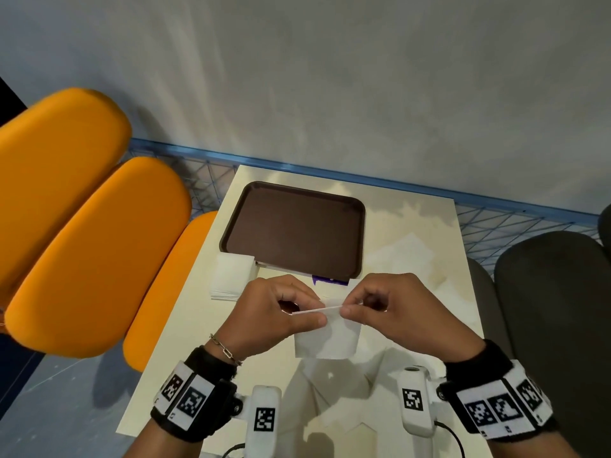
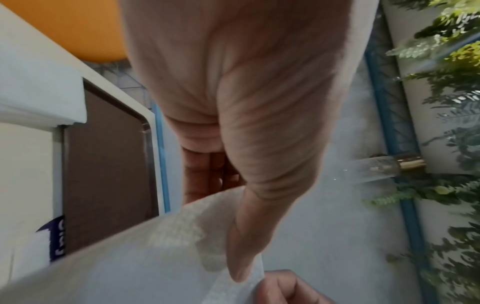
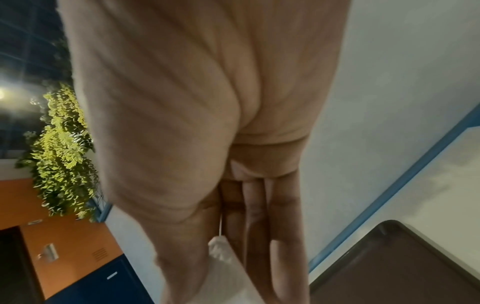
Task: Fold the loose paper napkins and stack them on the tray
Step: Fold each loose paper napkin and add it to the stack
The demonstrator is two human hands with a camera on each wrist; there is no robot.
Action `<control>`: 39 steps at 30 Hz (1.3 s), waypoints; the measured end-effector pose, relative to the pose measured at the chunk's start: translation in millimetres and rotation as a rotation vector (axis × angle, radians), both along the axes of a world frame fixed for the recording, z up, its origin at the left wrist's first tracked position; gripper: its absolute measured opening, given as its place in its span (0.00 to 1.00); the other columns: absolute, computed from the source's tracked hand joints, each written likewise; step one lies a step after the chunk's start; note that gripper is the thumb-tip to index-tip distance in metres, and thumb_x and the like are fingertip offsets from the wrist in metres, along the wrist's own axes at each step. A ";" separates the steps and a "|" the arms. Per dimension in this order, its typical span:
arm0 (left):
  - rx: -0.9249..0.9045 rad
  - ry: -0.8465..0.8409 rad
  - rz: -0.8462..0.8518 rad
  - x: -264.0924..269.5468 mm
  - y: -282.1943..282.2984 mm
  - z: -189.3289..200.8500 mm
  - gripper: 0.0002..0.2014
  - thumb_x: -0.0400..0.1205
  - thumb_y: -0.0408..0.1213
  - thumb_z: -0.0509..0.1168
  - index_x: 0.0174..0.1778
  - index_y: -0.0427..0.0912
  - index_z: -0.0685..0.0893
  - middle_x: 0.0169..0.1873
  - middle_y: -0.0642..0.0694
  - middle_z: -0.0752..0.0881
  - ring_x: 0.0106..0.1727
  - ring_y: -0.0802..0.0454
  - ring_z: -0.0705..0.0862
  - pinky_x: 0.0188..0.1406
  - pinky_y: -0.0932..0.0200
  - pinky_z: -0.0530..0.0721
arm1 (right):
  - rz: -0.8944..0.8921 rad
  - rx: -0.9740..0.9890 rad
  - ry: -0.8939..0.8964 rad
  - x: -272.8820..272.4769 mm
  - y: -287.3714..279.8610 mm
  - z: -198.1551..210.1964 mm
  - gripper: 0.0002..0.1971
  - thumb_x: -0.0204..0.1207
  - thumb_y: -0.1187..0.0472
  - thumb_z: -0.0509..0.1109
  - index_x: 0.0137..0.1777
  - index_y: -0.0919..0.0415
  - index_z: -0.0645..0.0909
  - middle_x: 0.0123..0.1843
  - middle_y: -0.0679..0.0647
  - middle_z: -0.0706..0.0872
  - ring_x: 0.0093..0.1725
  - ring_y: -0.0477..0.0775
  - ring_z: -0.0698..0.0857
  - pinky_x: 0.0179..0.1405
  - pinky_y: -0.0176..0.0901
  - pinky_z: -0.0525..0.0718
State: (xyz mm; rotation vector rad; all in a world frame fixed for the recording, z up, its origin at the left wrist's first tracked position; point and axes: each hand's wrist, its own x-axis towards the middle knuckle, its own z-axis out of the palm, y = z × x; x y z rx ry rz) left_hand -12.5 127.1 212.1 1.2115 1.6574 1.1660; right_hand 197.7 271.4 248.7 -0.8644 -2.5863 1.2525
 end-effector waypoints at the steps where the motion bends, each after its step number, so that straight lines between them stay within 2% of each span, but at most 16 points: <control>1: 0.013 0.033 -0.001 -2.2 0.0 0.1 0.07 0.73 0.42 0.84 0.47 0.50 0.98 0.46 0.59 0.93 0.50 0.55 0.91 0.46 0.62 0.91 | -0.004 0.008 0.014 -1.0 0.4 0.1 0.03 0.78 0.49 0.83 0.44 0.44 0.94 0.43 0.39 0.92 0.41 0.47 0.89 0.43 0.41 0.87; 5: 0.030 0.054 0.063 -7.6 -1.2 1.4 0.08 0.73 0.44 0.83 0.47 0.51 0.98 0.46 0.61 0.93 0.50 0.57 0.91 0.45 0.64 0.90 | -0.044 0.024 0.107 -4.0 -2.4 2.0 0.01 0.76 0.53 0.85 0.44 0.45 0.96 0.44 0.39 0.93 0.45 0.48 0.92 0.47 0.49 0.91; 11: 0.052 -0.183 0.160 -10.3 -7.9 4.9 0.09 0.71 0.42 0.82 0.44 0.45 0.98 0.47 0.49 0.95 0.52 0.50 0.93 0.52 0.52 0.93 | -0.116 -0.052 0.229 -2.5 -7.0 9.1 0.03 0.74 0.58 0.87 0.43 0.50 0.96 0.45 0.45 0.95 0.43 0.53 0.94 0.49 0.56 0.93; 14: 0.058 -0.211 0.200 -10.4 -8.5 5.1 0.09 0.69 0.42 0.83 0.43 0.44 0.98 0.46 0.47 0.95 0.49 0.48 0.93 0.51 0.49 0.94 | -0.138 -0.119 0.270 -1.2 -7.4 12.7 0.03 0.73 0.60 0.87 0.43 0.53 0.96 0.45 0.48 0.96 0.43 0.53 0.95 0.50 0.55 0.94; 17: 0.072 -0.225 0.217 -8.9 -7.7 6.6 0.10 0.69 0.42 0.83 0.44 0.43 0.97 0.45 0.47 0.95 0.48 0.48 0.93 0.48 0.52 0.94 | -0.151 -0.138 0.272 -0.3 -7.6 14.0 0.04 0.72 0.61 0.88 0.42 0.54 0.96 0.44 0.49 0.96 0.43 0.53 0.95 0.50 0.56 0.95; 24: 0.064 -0.342 0.271 -7.8 -7.1 8.9 0.12 0.68 0.36 0.83 0.46 0.39 0.97 0.46 0.43 0.95 0.50 0.47 0.94 0.48 0.56 0.93 | -0.159 -0.117 0.286 1.4 -7.6 14.6 0.04 0.71 0.61 0.88 0.42 0.54 0.96 0.43 0.49 0.96 0.43 0.54 0.95 0.49 0.54 0.95; 28: 0.047 -0.408 0.289 -7.3 -6.6 9.4 0.12 0.69 0.32 0.82 0.48 0.37 0.96 0.46 0.42 0.95 0.52 0.46 0.94 0.48 0.56 0.93 | -0.188 -0.115 0.309 1.3 -6.6 14.0 0.05 0.70 0.61 0.89 0.41 0.56 0.95 0.42 0.50 0.95 0.42 0.55 0.95 0.47 0.56 0.95; 31: 0.050 -0.412 0.323 -6.1 -6.3 11.3 0.17 0.67 0.34 0.82 0.52 0.39 0.95 0.46 0.43 0.95 0.51 0.47 0.94 0.48 0.56 0.93 | -0.208 -0.089 0.317 0.6 -6.1 12.9 0.05 0.70 0.59 0.89 0.40 0.54 0.95 0.41 0.49 0.95 0.41 0.55 0.94 0.46 0.58 0.94; 35: 0.062 -0.442 0.349 -4.4 -5.7 11.9 0.20 0.72 0.24 0.81 0.59 0.42 0.93 0.48 0.43 0.96 0.52 0.50 0.94 0.50 0.59 0.92 | -0.241 -0.062 0.310 -0.8 -5.3 11.2 0.05 0.70 0.57 0.89 0.39 0.52 0.95 0.40 0.48 0.95 0.39 0.54 0.93 0.43 0.55 0.93; 39: 0.058 -0.454 0.354 -2.1 -4.4 14.7 0.20 0.74 0.23 0.80 0.61 0.42 0.92 0.49 0.44 0.96 0.53 0.51 0.95 0.51 0.62 0.91 | -0.271 -0.053 0.297 -2.4 -4.7 7.8 0.06 0.70 0.55 0.89 0.39 0.50 0.95 0.39 0.48 0.95 0.37 0.54 0.92 0.41 0.53 0.91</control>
